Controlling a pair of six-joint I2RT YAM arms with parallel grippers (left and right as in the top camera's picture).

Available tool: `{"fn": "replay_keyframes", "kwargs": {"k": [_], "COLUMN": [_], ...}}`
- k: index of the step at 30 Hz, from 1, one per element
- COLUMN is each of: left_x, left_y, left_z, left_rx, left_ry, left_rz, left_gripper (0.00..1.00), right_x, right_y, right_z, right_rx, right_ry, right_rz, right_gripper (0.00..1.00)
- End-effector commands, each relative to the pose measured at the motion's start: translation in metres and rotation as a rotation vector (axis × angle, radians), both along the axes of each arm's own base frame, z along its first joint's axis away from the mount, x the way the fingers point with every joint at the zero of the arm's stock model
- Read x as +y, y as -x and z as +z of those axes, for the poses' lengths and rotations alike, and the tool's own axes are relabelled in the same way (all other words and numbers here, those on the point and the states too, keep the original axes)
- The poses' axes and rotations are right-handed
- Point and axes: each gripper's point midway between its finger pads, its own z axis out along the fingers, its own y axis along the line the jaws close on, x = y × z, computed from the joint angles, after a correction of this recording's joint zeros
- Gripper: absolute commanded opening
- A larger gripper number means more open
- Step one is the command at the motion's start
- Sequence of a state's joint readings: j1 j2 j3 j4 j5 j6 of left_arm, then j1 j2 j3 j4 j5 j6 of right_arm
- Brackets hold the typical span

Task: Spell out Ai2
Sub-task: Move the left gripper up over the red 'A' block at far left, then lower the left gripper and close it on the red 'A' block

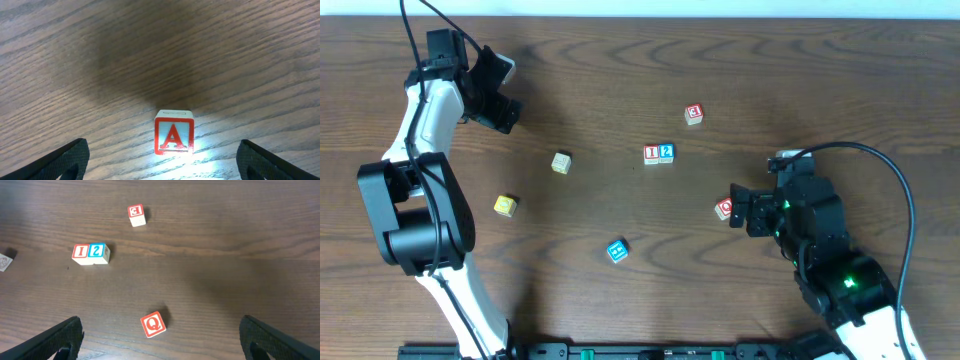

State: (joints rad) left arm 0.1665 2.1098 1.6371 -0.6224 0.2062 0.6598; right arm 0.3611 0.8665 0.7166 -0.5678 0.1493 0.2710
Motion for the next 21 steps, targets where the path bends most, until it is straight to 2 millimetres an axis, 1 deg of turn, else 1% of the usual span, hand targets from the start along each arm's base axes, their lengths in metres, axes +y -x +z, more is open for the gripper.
{"fn": "replay_keyframes", "kwargs": {"k": [1,13,21], "left_x": [0.0038,0.0035,-0.0026], "left_y": [-0.0057,-0.0114,-0.0101], "left_z": [0.0019,0.0045,0.0043], "left_rx": [-0.013,-0.039,-0.036], "left_ry": [-0.014,-0.012,0.02], "left_rz": [-0.007,-0.009,-0.022], "left_gripper": [0.95,0.95,0.95], "right_x": [-0.0024,-0.0024,-0.0024], "right_y": [0.0005,0.0005,0.0005], "right_z": [-0.002,-0.002,-0.002], "right_rx": [0.006,0.006,0.006], "right_ry": [-0.008,-0.008,-0.008], "right_rz": [-0.015,-0.015,-0.015], "right_gripper": [0.99,0.99,0.99]}}
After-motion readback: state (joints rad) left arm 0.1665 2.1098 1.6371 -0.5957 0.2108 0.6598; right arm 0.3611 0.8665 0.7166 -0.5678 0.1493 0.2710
